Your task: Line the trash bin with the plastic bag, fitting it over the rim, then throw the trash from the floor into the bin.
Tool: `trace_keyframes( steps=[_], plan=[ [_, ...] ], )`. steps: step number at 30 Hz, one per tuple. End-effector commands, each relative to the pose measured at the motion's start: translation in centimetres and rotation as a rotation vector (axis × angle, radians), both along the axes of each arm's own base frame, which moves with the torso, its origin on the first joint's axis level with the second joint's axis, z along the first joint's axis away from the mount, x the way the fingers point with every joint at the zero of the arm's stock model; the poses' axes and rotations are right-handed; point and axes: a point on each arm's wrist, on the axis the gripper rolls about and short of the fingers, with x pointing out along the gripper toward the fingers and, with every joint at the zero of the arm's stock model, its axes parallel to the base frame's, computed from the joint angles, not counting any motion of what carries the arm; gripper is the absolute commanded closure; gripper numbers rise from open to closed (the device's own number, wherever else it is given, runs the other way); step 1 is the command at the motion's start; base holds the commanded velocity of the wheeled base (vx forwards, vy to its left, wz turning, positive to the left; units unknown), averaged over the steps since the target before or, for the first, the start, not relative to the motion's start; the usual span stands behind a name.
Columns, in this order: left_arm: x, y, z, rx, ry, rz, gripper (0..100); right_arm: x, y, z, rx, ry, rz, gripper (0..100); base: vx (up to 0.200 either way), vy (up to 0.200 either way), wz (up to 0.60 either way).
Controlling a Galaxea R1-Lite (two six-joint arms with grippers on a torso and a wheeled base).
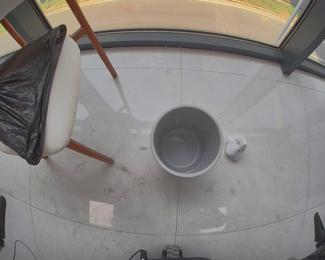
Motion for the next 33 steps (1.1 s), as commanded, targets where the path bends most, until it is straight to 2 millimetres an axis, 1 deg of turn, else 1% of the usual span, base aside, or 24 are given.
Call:
trace_keyframes(
  steps=[1, 2, 5, 7, 8, 9, 11, 12, 13, 15, 17, 19, 24, 25, 27, 28, 29, 31, 33],
  plan=[
    [11.9, -0.5, 8.1, -0.006, 0.235, -0.019, 0, 0.1, 0.0, -0.5, 0.001, 0.013, 0.001, 0, 0.000, 0.000, 0.00],
    [12.1, -0.5, 8.3, -0.007, 0.235, -0.014, 0, 0.1, 0.0, -0.5, 0.001, 0.014, 0.002, 0, 0.000, 0.000, 0.00],
    [15.2, 0.0, 9.7, -0.013, 0.249, 0.019, 0, 0.1, 0.0, -0.5, 0.001, 0.016, 0.001, 0, 0.000, 0.000, 0.00],
    [16.5, 0.0, 10.2, -0.014, 0.255, 0.011, 0, 0.1, 0.0, -0.5, 0.001, 0.014, 0.001, 0, 0.000, 0.000, 0.00],
    [16.9, 0.1, 10.4, -0.014, 0.257, 0.008, 0, 0.1, 0.0, -0.5, 0.001, 0.014, 0.001, 0, 0.000, 0.000, 0.00],
    [17.8, 0.0, 10.6, -0.014, 0.268, -0.004, 0, 0.1, 0.0, -0.5, 0.001, 0.014, 0.001, 0, 0.000, 0.000, 0.00],
    [19.0, 0.1, 10.7, -0.014, 0.281, -0.011, 0, 0.1, 0.0, -0.5, 0.002, 0.014, 0.001, 0, 0.000, 0.000, 0.00],
    [19.0, 0.1, 10.7, -0.014, 0.281, -0.011, 0, 0.1, 0.0, -0.5, 0.002, 0.014, 0.001, 0, 0.000, 0.000, 0.00],
    [20.2, 0.1, 10.5, -0.014, 0.301, -0.016, 0, 0.1, 0.0, -0.5, 0.001, 0.014, 0.001, 0, 0.000, 0.000, 0.00],
    [21.3, 0.1, 10.5, -0.014, 0.312, -0.017, 0, 0.1, 0.0, -0.5, 0.001, 0.014, 0.002, 0, 0.000, 0.000, 0.00],
    [21.6, 0.1, 10.5, -0.014, 0.315, -0.017, 0, 0.1, 0.0, -0.5, 0.001, 0.014, 0.002, 0, 0.000, 0.000, 0.00],
    [22.8, 0.2, 10.5, -0.018, 0.323, -0.018, 0, 0.1, 0.0, -0.5, 0.001, 0.014, 0.002, 0, 0.000, 0.000, 0.00],
    [24.0, 0.2, 10.6, -0.030, 0.322, -0.015, 0, 0.1, 0.0, -0.5, 0.001, 0.014, 0.001, 0, 0.000, 0.000, 0.00],
    [24.6, 0.2, 10.7, -0.030, 0.315, -0.016, 0, 0.1, 0.0, -0.5, 0.001, 0.014, 0.001, 0, 0.000, 0.000, 0.00],
    [24.6, 0.2, 10.7, -0.030, 0.315, -0.016, 0, 0.1, 0.0, -0.5, 0.001, 0.014, 0.001, 0, 0.000, 0.000, 0.00],
    [25.5, 0.2, 11.0, -0.030, 0.303, -0.016, 0, 0.1, 0.0, -0.5, 0.001, 0.014, 0.001, 0, 0.000, 0.000, 0.00],
    [25.6, 0.2, 11.0, -0.030, 0.303, -0.016, 0, 0.1, 0.0, -0.5, 0.001, 0.014, 0.001, 0, 0.000, 0.000, 0.00],
    [26.5, 0.3, 11.1, -0.030, 0.305, -0.013, 0, 0.1, 0.0, -0.5, 0.001, 0.014, 0.001, 0, 0.000, 0.000, 0.00],
    [27.0, 0.8, 11.1, -0.033, 0.304, 0.005, 0, 0.1, 0.0, -0.5, 0.001, 0.014, 0.001, 0, 0.000, 0.000, 0.00]
  ],
)
